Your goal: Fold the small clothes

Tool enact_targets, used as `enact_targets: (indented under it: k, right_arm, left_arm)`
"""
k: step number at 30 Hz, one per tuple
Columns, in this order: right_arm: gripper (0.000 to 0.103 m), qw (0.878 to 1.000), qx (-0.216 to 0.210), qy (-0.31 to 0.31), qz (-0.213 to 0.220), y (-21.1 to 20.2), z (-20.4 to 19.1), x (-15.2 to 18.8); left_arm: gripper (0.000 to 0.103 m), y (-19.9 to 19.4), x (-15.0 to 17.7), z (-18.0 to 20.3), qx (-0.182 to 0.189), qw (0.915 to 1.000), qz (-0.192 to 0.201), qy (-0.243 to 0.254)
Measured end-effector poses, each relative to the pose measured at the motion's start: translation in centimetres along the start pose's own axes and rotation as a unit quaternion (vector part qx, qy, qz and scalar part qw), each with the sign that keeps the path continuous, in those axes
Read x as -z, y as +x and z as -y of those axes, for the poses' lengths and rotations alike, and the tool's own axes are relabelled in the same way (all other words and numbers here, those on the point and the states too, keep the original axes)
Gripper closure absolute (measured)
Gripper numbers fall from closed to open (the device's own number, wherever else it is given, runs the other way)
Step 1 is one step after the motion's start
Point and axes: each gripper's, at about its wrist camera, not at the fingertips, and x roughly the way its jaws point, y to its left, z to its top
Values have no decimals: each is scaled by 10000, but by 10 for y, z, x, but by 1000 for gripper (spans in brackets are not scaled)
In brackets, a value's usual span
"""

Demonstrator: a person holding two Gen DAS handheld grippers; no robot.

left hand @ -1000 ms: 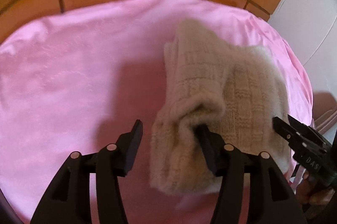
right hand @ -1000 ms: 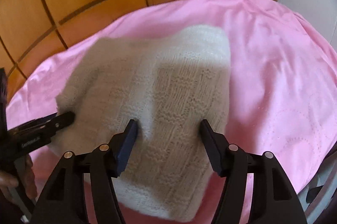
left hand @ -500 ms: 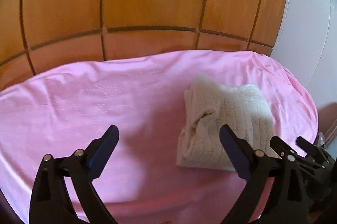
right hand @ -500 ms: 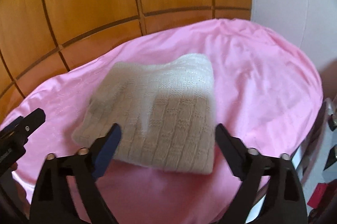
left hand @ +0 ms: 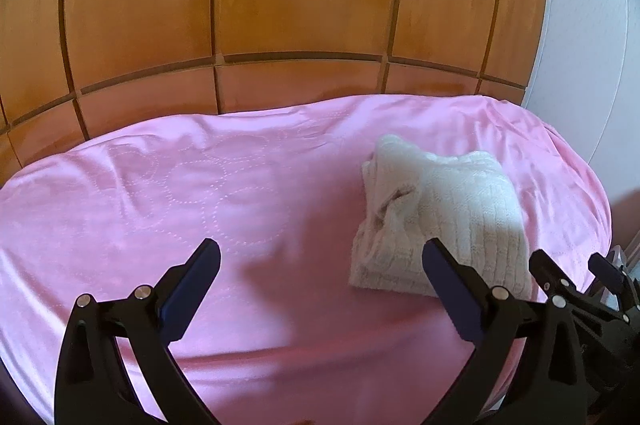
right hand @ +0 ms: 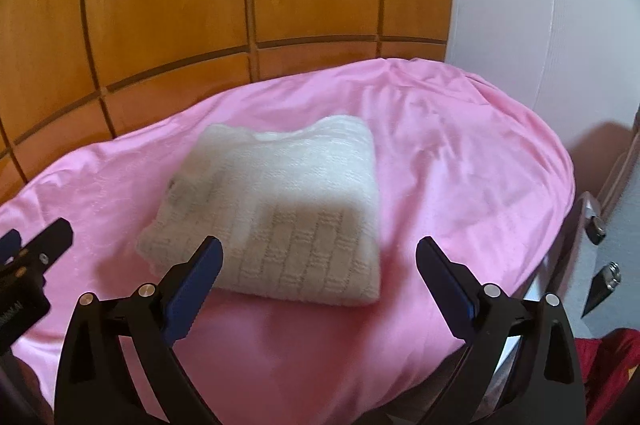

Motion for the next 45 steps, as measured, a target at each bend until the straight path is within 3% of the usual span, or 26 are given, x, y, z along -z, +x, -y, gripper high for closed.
enact_targets:
  k: [21,45]
  right_arm:
    - [7,9998,138,123,-52,1,9,10]
    - [7,9998,-70,179,-78,5,7,13]
  left_arm:
    - [2,2,8,8,-131,9998,-75,117]
    - [2,-9,9,6,-100,9998,89,128]
